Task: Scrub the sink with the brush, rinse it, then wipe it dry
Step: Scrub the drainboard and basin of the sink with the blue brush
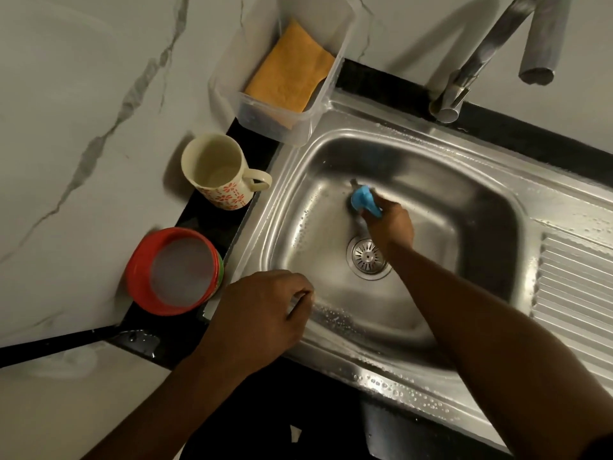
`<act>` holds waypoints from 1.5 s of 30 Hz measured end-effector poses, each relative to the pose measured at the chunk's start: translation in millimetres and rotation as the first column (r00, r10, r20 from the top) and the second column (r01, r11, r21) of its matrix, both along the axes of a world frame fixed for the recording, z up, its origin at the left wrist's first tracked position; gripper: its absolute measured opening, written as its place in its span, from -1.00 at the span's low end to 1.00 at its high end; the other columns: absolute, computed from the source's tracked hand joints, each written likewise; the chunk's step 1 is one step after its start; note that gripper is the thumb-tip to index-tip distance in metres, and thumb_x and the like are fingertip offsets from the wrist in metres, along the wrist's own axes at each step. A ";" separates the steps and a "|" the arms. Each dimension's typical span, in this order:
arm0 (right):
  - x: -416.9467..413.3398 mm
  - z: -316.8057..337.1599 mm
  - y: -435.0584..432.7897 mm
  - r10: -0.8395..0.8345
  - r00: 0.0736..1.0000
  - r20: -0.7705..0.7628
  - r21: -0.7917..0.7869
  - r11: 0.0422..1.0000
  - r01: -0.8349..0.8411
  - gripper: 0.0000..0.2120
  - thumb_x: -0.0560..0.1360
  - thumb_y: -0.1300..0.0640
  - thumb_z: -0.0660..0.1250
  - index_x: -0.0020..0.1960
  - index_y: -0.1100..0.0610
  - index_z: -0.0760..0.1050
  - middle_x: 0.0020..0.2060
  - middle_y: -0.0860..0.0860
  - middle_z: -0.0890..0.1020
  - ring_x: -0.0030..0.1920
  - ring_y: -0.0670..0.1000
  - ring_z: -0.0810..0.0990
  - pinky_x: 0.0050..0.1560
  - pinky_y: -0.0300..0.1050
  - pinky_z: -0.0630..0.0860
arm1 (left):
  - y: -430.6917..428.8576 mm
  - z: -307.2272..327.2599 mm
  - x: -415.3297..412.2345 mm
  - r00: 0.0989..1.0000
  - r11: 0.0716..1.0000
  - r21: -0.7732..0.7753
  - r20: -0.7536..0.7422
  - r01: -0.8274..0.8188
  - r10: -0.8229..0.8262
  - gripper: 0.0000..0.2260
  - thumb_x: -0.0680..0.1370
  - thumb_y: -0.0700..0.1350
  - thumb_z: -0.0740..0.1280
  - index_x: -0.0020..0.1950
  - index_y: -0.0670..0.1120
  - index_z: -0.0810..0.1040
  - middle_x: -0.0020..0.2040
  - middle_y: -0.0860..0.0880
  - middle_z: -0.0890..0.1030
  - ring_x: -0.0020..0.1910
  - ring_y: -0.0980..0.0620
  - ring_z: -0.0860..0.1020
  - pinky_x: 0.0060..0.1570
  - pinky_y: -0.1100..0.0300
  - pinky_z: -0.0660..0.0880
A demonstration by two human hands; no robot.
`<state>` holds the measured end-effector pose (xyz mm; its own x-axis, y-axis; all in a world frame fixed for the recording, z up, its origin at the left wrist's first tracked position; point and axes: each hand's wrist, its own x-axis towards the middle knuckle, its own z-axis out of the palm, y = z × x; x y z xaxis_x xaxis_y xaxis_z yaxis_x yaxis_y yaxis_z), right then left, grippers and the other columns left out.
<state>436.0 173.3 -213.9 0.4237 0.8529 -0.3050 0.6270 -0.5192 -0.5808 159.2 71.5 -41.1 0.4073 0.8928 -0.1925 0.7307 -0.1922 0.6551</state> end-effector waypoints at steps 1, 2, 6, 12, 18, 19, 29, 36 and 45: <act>-9.6 2.7 -1.6 0.043 0.997 -0.057 -0.008 0.999 -0.043 -0.50 0.54 -0.17 0.45 0.47 -0.23 0.48 0.12 -0.10 0.71 0.07 -0.05 0.67 -0.01 -0.17 0.48 | -0.1 -0.6 -0.2 1.000 1.000 0.002 0.000 -0.007 0.007 -0.84 0.59 0.09 0.27 -0.06 0.11 0.63 -0.21 0.16 0.62 -0.21 0.13 0.59 -0.22 0.03 0.59; -22.3 3.3 -10.8 0.135 0.984 -0.114 -0.022 0.990 -0.138 -0.48 0.53 -0.22 0.45 0.46 -0.24 0.48 0.08 -0.16 0.70 0.04 -0.12 0.67 -0.03 -0.17 0.52 | -0.3 -1.2 -0.5 1.000 1.000 0.003 -0.004 -0.015 0.015 -0.84 0.58 0.09 0.27 -0.07 0.11 0.62 -0.21 0.16 0.61 -0.21 0.13 0.59 -0.23 0.03 0.58; -48.6 -9.0 -82.5 0.692 0.721 -0.030 -0.058 0.719 -0.692 -0.46 0.59 -0.22 0.36 0.55 -0.26 0.36 0.09 -0.04 0.75 0.00 -0.04 0.72 0.08 -0.04 0.64 | 1.6 -0.2 0.9 1.000 1.000 -0.011 -0.026 -0.006 0.006 -0.79 0.59 0.14 0.24 -0.01 0.11 0.63 -0.18 0.15 0.63 -0.20 0.13 0.59 -0.21 0.06 0.59; -14.1 -8.1 -51.4 0.644 0.764 0.030 -0.011 0.765 -0.644 -0.45 0.57 -0.20 0.40 0.53 -0.29 0.35 -0.03 -0.17 0.68 -0.01 -0.08 0.69 0.00 -0.17 0.52 | 3.3 1.0 -1.4 1.000 1.000 -0.008 -0.010 0.012 -0.012 -0.82 0.60 0.11 0.25 -0.02 0.11 0.62 -0.18 0.13 0.63 -0.20 0.12 0.59 -0.21 0.01 0.58; -26.8 -1.7 16.2 0.031 0.998 -0.060 0.008 1.000 -0.031 -0.45 0.50 -0.18 0.46 0.47 -0.25 0.46 0.19 -0.06 0.71 0.14 0.03 0.69 0.06 -0.13 0.53 | 5.0 -2.7 -4.1 1.000 0.999 -0.028 -0.002 0.021 -0.021 -0.85 0.59 0.09 0.27 -0.02 0.12 0.62 -0.16 0.14 0.64 -0.18 0.12 0.60 -0.18 0.00 0.59; -37.4 -2.2 11.0 0.049 0.994 -0.100 0.008 0.999 -0.048 -0.45 0.50 -0.18 0.47 0.47 -0.26 0.47 0.17 -0.06 0.72 0.13 0.02 0.70 0.04 -0.14 0.55 | 5.7 -4.1 -3.6 1.000 0.999 -0.028 0.002 0.017 -0.017 -0.85 0.59 0.09 0.28 -0.02 0.11 0.62 -0.16 0.14 0.64 -0.18 0.12 0.60 -0.19 0.00 0.59; 23.7 -5.0 -79.2 0.121 0.987 0.107 -0.065 0.991 -0.115 -0.49 0.56 -0.25 0.38 0.49 -0.36 0.37 0.07 -0.08 0.72 0.04 -0.03 0.68 0.05 -0.11 0.58 | 20.0 -6.8 10.8 0.998 0.997 0.056 0.019 0.053 -0.054 -0.89 0.59 0.04 0.34 -0.08 0.08 0.63 -0.25 0.14 0.62 -0.27 0.12 0.58 -0.25 0.04 0.58; 6.8 -9.1 -65.6 -0.558 0.816 -0.149 0.121 0.809 0.575 -0.63 0.61 -0.04 0.37 0.37 0.07 0.55 0.08 0.01 0.72 0.10 0.05 0.70 0.19 0.08 0.64 | 24.4 -6.5 12.4 0.997 0.995 0.057 0.007 0.076 -0.077 -0.93 0.58 0.02 0.40 -0.08 0.10 0.65 -0.24 0.18 0.63 -0.26 0.14 0.59 -0.25 0.09 0.59; -0.9 -5.9 -49.3 -0.302 0.953 -0.015 -0.017 0.953 0.302 -0.49 0.48 -0.21 0.43 0.42 -0.33 0.47 0.06 -0.08 0.74 0.00 0.03 0.72 0.02 -0.01 0.65 | 30.2 -10.6 14.9 0.994 0.993 0.049 0.002 0.109 -0.110 -0.94 0.59 0.03 0.40 -0.04 0.10 0.67 -0.18 0.19 0.66 -0.21 0.16 0.60 -0.21 0.10 0.60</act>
